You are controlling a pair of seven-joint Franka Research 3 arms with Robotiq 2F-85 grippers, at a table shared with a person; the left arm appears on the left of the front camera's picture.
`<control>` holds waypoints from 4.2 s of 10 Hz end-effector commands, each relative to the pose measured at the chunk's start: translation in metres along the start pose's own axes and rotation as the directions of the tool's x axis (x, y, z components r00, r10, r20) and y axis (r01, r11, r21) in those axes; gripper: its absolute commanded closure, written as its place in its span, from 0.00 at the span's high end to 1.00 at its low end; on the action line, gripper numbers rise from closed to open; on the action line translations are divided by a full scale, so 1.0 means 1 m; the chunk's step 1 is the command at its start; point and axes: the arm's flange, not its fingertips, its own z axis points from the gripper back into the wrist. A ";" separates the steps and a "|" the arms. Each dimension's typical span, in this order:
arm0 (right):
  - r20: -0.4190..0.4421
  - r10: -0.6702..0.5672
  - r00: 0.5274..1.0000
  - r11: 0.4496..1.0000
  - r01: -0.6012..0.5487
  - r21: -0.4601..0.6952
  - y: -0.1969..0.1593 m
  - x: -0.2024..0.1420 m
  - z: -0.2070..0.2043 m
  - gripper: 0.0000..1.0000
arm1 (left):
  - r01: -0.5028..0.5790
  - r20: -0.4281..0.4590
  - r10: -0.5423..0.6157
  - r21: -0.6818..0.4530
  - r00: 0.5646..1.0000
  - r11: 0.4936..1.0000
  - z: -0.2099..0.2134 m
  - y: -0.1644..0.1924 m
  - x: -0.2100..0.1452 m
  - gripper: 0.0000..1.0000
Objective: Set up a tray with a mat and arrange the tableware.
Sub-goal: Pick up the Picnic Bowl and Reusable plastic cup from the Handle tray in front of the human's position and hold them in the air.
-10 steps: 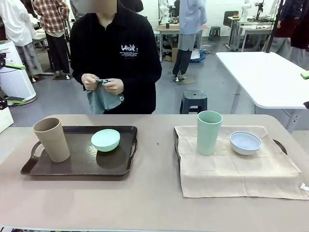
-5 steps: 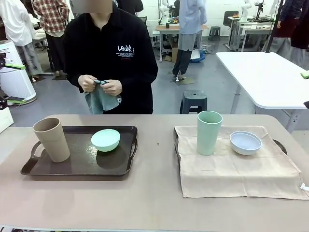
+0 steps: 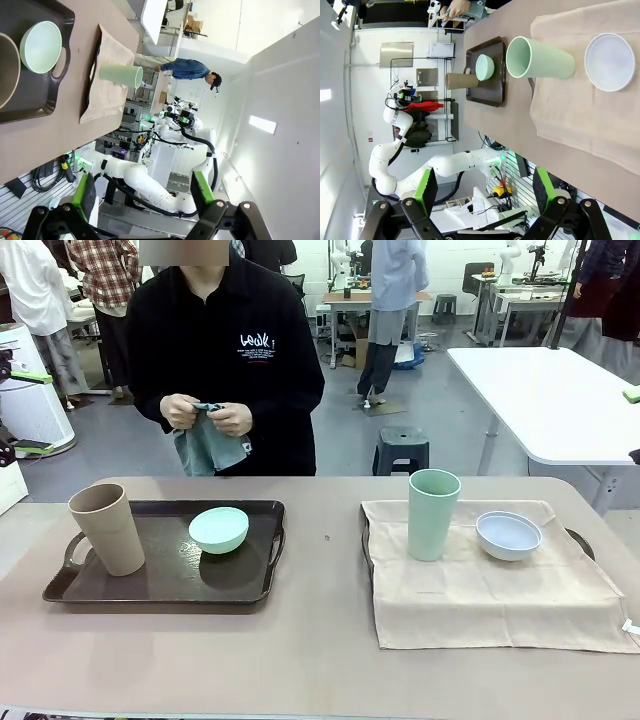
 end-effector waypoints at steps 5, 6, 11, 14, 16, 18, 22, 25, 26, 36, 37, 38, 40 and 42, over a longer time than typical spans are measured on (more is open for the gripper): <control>0.000 0.000 1.000 1.000 0.000 0.000 0.000 0.000 0.000 1.00 | 0.004 -0.008 -0.004 -0.003 1.000 1.000 0.002 -0.003 0.000 1.00; -0.004 0.076 0.997 0.997 -0.076 -0.013 0.010 0.005 -0.001 1.00 | 0.000 0.000 0.000 0.000 1.000 1.000 0.000 0.000 0.000 1.00; -0.188 0.481 0.856 0.795 -0.516 -0.319 0.199 0.012 -0.120 1.00 | 0.630 -0.135 -0.682 0.541 0.719 0.557 0.028 -0.071 -0.028 1.00; -0.139 0.452 0.881 0.851 -0.472 -0.229 0.192 -0.001 -0.090 1.00 | 0.555 -0.125 -0.553 0.377 0.824 0.741 0.035 -0.067 -0.019 1.00; -0.182 0.504 0.844 0.807 -0.535 -0.248 0.218 -0.005 -0.123 1.00 | 0.605 -0.165 -0.605 0.452 0.779 0.656 0.037 -0.082 -0.029 1.00; -0.261 0.533 0.805 0.729 -0.593 -0.342 0.244 0.006 -0.164 1.00 | 0.835 -0.440 -0.716 0.375 0.542 0.402 0.028 -0.052 0.044 1.00; -0.503 0.481 0.718 0.602 -0.688 -0.405 0.287 0.032 -0.311 1.00 | 0.977 -0.534 -0.823 0.026 0.194 0.213 0.049 0.000 0.128 1.00; -0.519 0.500 0.693 0.606 -0.708 -0.362 0.274 0.018 -0.336 1.00 | 0.983 -0.559 -0.811 0.043 0.170 0.177 0.039 0.016 0.130 1.00; -0.519 0.500 0.693 0.606 -0.708 -0.362 0.274 0.018 -0.336 1.00 | 0.983 -0.559 -0.811 0.043 0.170 0.177 0.039 0.016 0.130 1.00; -0.486 0.432 0.760 0.431 -0.647 -0.629 0.285 0.003 -0.503 1.00 | 0.883 -0.448 -0.806 -0.432 -0.386 -0.183 0.082 0.062 0.074 1.00; -0.486 0.432 0.760 0.431 -0.647 -0.629 0.285 0.003 -0.503 1.00 | 0.883 -0.448 -0.806 -0.432 -0.386 -0.183 0.082 0.062 0.074 1.00; -0.497 0.414 0.763 0.437 -0.645 -0.627 0.292 0.013 -0.506 1.00 | 0.895 -0.443 -0.815 -0.403 -0.373 -0.190 0.080 0.082 0.082 1.00; -0.385 0.423 0.820 0.470 -0.562 -0.681 0.263 0.019 -0.524 1.00 | 0.933 -0.387 -0.861 -0.273 -0.331 -0.236 0.086 0.106 0.115 1.00; -0.305 0.412 0.859 0.474 -0.487 -0.734 0.239 0.021 -0.536 1.00 | 0.946 -0.377 -0.868 -0.162 -0.323 -0.282 0.082 0.120 0.119 1.00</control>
